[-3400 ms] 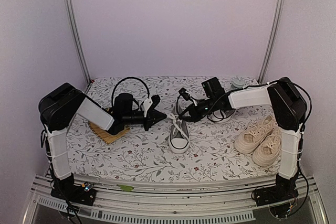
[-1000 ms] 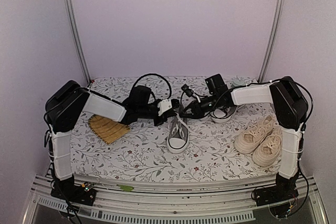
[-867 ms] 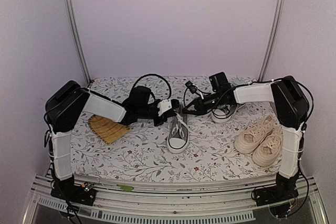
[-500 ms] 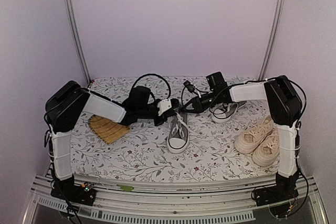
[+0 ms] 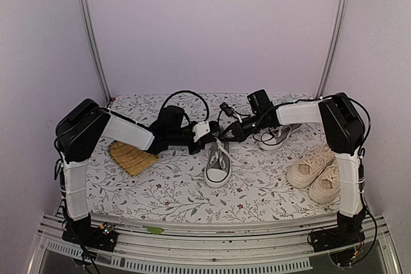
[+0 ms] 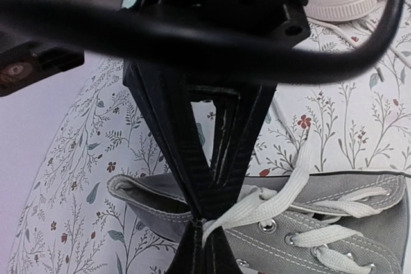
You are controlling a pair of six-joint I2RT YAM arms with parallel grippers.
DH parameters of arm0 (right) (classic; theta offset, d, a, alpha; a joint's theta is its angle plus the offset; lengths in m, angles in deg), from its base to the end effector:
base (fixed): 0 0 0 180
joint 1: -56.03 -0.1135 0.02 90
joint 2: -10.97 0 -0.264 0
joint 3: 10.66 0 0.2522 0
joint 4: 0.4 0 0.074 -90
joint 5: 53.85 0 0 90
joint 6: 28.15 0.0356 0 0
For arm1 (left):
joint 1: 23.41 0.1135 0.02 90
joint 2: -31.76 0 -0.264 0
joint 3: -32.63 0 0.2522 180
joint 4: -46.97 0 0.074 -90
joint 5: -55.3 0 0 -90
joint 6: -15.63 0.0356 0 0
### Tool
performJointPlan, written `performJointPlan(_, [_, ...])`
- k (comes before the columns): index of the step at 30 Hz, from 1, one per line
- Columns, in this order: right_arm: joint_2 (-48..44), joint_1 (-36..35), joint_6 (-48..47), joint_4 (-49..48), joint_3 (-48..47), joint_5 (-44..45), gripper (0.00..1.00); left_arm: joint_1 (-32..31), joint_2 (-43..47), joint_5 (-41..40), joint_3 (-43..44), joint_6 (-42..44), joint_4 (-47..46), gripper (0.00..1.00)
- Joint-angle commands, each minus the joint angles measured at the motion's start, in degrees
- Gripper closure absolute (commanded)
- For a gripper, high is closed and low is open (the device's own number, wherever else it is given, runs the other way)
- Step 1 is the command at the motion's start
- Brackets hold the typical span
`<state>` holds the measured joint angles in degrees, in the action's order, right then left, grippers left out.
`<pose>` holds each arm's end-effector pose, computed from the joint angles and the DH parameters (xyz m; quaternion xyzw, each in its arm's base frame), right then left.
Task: Tie the shoes
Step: Cross the shoelace loop with the shoelace.
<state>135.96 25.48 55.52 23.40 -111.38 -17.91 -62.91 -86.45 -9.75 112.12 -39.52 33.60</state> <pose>0.3855 0.2610 0.1555 -0.4174 0.7377 0.4818 0.2226 0.3281 -0.2899 0.1429 0.5906 0.5876 -0.2036 0.5143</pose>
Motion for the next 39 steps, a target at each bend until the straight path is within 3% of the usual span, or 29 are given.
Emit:
performJointPlan(1, [1.2,-1.3,-2.2,3.1,-1.0,-1.3,0.96,-0.5,-0.8,0.0,-0.2,-0.4,-1.3,1.00])
performJointPlan(15, [1.4,-1.9,-3.2,5.3,-2.0,-3.3,0.90,-0.6,-0.8,-0.4,-0.2,-0.2,-1.5,1.00])
performJointPlan(26, [2.7,-2.9,-4.0,7.3,-3.1,2.6,0.89,-0.6,-0.8,-0.6,-0.3,-0.1,-1.7,1.00])
performJointPlan(39, [3.9,-3.5,-5.4,9.1,-3.9,1.5,0.80,-0.6,-0.8,-1.0,-0.5,-0.1,-2.0,1.00])
